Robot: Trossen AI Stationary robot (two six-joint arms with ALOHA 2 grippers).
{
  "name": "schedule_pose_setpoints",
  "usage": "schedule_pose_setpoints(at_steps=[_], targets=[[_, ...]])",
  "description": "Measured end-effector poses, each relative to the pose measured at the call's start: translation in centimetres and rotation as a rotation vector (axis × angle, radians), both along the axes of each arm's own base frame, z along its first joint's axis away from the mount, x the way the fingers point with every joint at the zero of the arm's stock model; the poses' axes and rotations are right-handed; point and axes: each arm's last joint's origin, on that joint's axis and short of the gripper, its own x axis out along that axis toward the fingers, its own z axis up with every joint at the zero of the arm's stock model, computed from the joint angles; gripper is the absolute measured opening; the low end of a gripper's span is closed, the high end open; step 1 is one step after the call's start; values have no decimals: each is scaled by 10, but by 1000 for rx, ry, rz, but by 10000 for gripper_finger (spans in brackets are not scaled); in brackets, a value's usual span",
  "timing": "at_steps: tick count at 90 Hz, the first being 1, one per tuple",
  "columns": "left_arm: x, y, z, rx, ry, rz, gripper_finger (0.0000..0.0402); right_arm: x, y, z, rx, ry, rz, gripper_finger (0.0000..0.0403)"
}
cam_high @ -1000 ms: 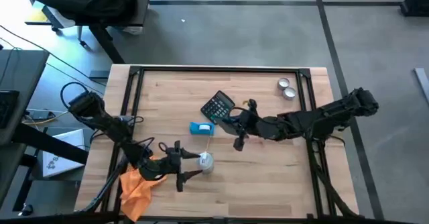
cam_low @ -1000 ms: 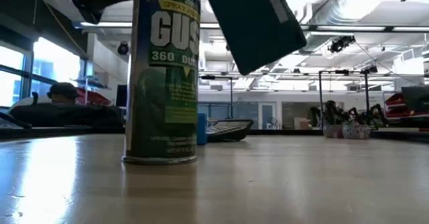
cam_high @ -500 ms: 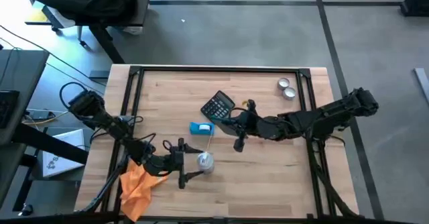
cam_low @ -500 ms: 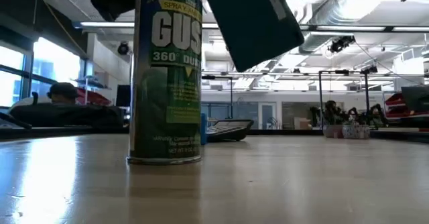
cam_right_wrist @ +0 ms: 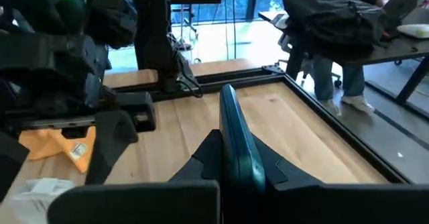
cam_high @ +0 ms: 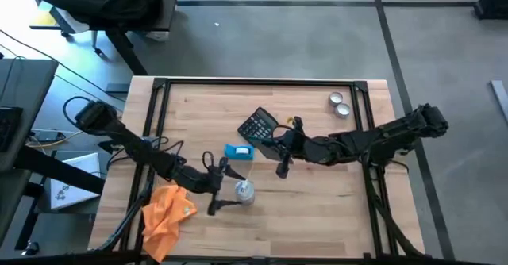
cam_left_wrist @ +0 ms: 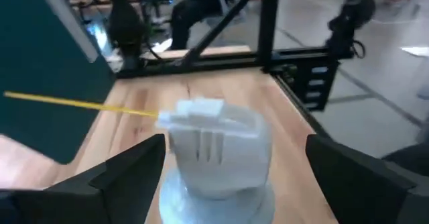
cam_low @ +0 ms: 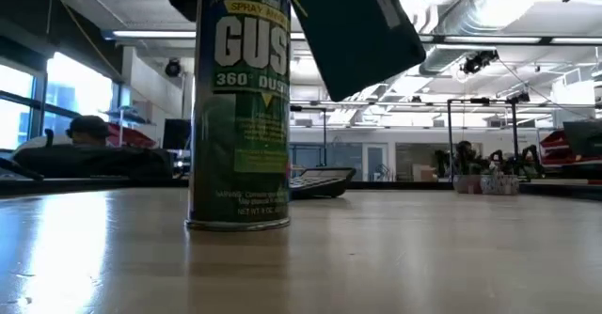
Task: Apply microfiber cloth
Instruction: Spray the cellphone using the white spray bottle
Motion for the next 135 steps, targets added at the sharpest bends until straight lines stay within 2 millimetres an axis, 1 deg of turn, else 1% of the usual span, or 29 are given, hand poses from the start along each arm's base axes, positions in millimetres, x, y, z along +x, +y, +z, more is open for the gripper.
schedule_pose_setpoints(at_steps=[17,29,38,49,74,90,109,126,135], targets=[[7,15,-7,54,50,-30,340,0,0,0,22,-8,-6,1],[11,20,-3,77,9,-113,340,-1,4,0,24,-9,5,1],[13,22,-1,52,-15,-195,340,-1,6,0,27,-14,13,1],[16,24,-1,36,-26,-230,339,-2,9,1,42,-20,14,1],[30,26,-13,13,-82,-232,339,-5,19,1,43,-23,36,1],[33,29,-11,2,-110,-222,339,-13,32,1,4,-42,-65,1],[33,32,-12,-41,-86,-293,339,-21,43,3,-45,-59,-146,1],[32,30,-12,-52,-84,-345,339,-23,44,1,-20,-50,-152,1],[34,30,-17,-57,-66,-345,335,-23,43,0,-13,-48,-153,1]])
